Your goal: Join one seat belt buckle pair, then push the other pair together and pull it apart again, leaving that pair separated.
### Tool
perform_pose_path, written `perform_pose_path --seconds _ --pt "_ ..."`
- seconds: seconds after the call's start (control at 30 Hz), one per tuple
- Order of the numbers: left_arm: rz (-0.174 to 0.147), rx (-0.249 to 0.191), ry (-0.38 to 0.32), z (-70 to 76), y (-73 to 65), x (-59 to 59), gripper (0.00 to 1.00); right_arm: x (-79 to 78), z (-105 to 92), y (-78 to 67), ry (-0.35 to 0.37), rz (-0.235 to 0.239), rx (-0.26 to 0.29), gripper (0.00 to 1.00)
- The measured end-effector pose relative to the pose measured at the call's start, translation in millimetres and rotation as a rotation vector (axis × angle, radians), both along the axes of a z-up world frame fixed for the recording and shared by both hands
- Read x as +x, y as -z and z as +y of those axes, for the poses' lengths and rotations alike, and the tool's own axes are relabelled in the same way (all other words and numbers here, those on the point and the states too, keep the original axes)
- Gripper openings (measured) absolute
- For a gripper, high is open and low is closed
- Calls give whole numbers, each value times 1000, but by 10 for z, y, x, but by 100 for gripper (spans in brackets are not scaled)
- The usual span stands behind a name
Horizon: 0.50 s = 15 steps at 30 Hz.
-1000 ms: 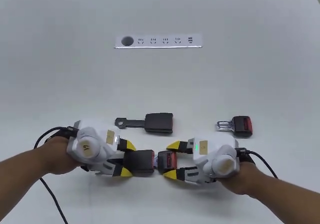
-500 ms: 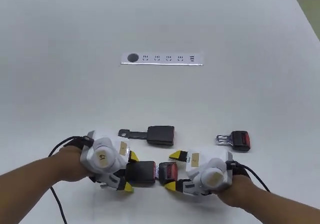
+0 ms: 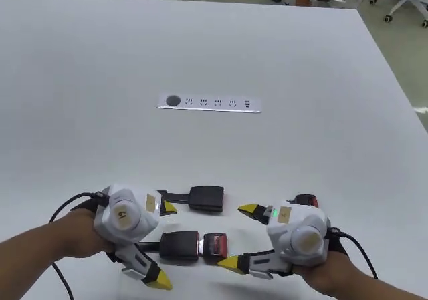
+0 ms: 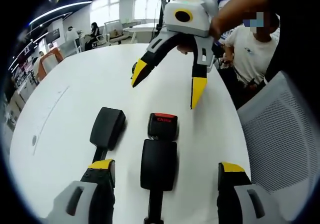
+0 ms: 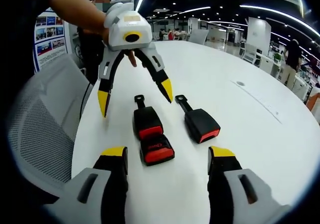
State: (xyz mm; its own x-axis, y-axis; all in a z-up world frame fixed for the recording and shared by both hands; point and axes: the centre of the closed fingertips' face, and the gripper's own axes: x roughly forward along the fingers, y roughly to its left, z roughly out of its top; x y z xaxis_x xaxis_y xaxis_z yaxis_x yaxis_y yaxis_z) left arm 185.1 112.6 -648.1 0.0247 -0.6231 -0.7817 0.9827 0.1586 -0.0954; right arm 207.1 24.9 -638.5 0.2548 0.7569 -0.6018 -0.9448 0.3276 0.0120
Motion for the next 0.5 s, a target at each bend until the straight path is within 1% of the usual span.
perform_pose_path --seconds 0.03,0.07,0.1,0.13,0.17,0.2,0.27,0.3,0.33,0.37,0.4,0.43,0.47,0.5 --pt "-3 -8 -4 -23 -55 17 87 2 -29 -12 4 2 1 64" --pt "-3 -11 -6 -31 -73 23 87 6 -76 -71 14 -3 -2 64" --pt "-6 -18 -11 -54 -124 42 87 14 -108 -98 20 -4 1 65" --pt "-12 -20 -11 -67 -152 56 87 22 -143 -159 34 3 16 65" --pt "-28 -16 -6 -83 -194 81 88 31 -170 -181 44 11 24 65" --pt "-33 -15 -4 -92 -218 94 88 57 -219 -176 55 25 35 65" --pt "-39 -17 -10 -96 -241 152 88 86 -282 -178 57 15 31 65" --pt "-42 -17 -12 -122 -334 184 88 111 -332 -187 59 6 26 66" --pt "-48 -20 -13 -134 -374 212 89 116 -359 -210 61 8 28 66" --pt "-55 -27 -13 -141 -367 244 89 129 -390 -222 65 8 27 66" --pt "-64 -28 -15 -148 -400 298 89 147 -436 -249 71 0 26 66" --pt "-74 -28 -15 -177 -468 316 89 174 -481 -270 74 0 28 66" --pt "-85 -29 -13 -193 -524 363 89 168 -498 -330 78 3 31 66" --pt "-89 -28 -13 -183 -519 420 89 182 -525 -352 81 2 32 66"
